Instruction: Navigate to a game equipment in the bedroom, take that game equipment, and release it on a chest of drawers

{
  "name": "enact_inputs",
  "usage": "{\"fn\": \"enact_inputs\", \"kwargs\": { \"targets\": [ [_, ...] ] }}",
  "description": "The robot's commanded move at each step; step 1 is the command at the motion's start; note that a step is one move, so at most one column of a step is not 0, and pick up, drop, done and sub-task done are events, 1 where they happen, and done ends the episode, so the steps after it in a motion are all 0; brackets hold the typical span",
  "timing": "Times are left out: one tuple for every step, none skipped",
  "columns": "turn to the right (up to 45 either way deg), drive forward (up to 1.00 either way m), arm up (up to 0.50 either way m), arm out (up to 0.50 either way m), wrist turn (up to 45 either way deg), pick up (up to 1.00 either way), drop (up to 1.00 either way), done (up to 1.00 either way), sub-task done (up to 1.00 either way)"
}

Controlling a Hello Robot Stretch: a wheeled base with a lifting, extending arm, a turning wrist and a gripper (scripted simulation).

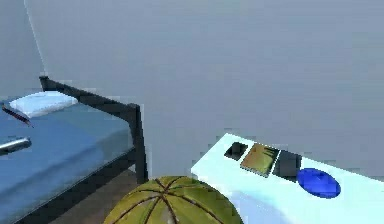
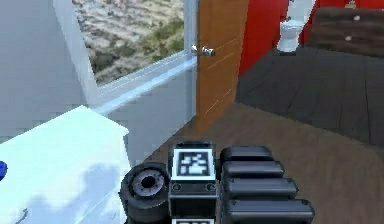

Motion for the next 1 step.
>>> {"fn": "enact_inputs", "kwargs": {
  "targets": [
    [-15.0,0.00,0.00,0.00,0.0,0.00,0.00,0.00,0.00]
  ]
}}
